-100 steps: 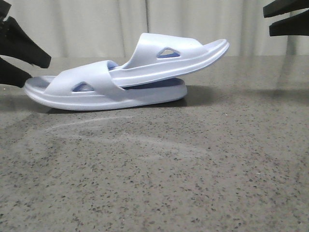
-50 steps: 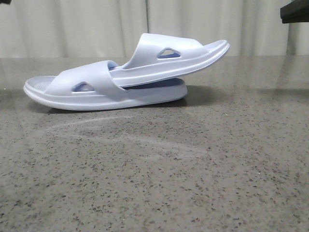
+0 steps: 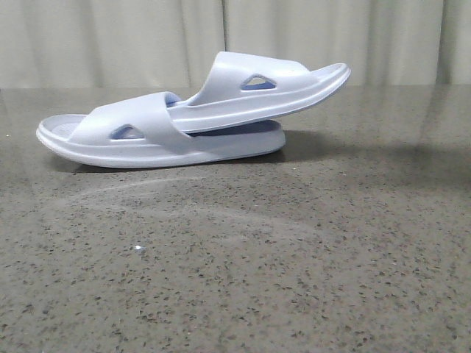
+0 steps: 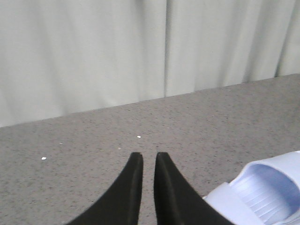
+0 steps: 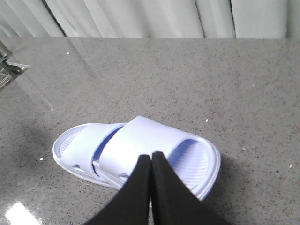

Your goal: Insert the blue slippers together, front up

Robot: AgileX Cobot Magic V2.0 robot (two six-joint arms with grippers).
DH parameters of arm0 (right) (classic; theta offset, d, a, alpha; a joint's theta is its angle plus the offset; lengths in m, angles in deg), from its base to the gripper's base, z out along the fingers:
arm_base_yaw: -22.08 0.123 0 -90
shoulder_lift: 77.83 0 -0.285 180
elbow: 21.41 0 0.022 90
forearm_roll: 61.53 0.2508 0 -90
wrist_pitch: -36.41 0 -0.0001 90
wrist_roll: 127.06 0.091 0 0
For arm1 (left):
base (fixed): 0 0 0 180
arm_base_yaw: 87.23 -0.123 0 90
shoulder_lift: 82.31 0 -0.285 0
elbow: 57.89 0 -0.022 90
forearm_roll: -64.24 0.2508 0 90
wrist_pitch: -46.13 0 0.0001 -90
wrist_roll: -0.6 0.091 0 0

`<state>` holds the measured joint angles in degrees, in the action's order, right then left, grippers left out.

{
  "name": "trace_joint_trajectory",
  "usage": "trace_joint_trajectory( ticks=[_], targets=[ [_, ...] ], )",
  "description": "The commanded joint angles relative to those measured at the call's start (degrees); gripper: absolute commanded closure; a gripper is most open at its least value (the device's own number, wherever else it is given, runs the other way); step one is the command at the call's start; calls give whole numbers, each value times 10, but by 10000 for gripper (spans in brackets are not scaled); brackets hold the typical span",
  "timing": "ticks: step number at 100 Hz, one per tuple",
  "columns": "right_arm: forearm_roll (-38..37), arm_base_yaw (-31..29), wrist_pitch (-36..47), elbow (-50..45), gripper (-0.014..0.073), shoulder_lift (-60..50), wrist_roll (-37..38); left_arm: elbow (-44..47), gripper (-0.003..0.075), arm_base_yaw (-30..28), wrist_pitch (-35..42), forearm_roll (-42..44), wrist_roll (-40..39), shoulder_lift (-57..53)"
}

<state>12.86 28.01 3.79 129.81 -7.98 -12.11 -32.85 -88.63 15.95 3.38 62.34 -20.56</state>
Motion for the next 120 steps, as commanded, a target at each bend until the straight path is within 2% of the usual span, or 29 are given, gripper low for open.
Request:
trace_joint_trajectory(
  ticks=[1, 8, 18, 37, 48, 69, 84, 120],
  targets=[
    [0, 67, 135, -30, 673, -61, -9, 41, 705, 38, 114, 16, 2, -62],
    [-13, 121, 219, -78, 672, -97, -9, 89, 705, 57, 149, 33, 2, -105],
    [-14, 191, 326, -162, 672, -145, -9, 161, 705, 70, 157, 24, 2, -164],
    [49, 277, 430, -300, 671, -249, -9, 291, 705, 77, 161, -56, 24, -282],
    [73, 290, 437, -349, 671, -289, -9, 340, 705, 77, 164, -92, 26, -353],
    [157, 289, 437, -377, 673, -303, -9, 345, 705, 77, 155, -107, 26, -415],
    [156, 289, 395, -380, 673, -303, -9, 347, 705, 77, 131, -109, 26, -415],
    [156, 289, 396, -382, 673, -303, -9, 347, 705, 77, 131, -109, 26, -415]
  ],
)
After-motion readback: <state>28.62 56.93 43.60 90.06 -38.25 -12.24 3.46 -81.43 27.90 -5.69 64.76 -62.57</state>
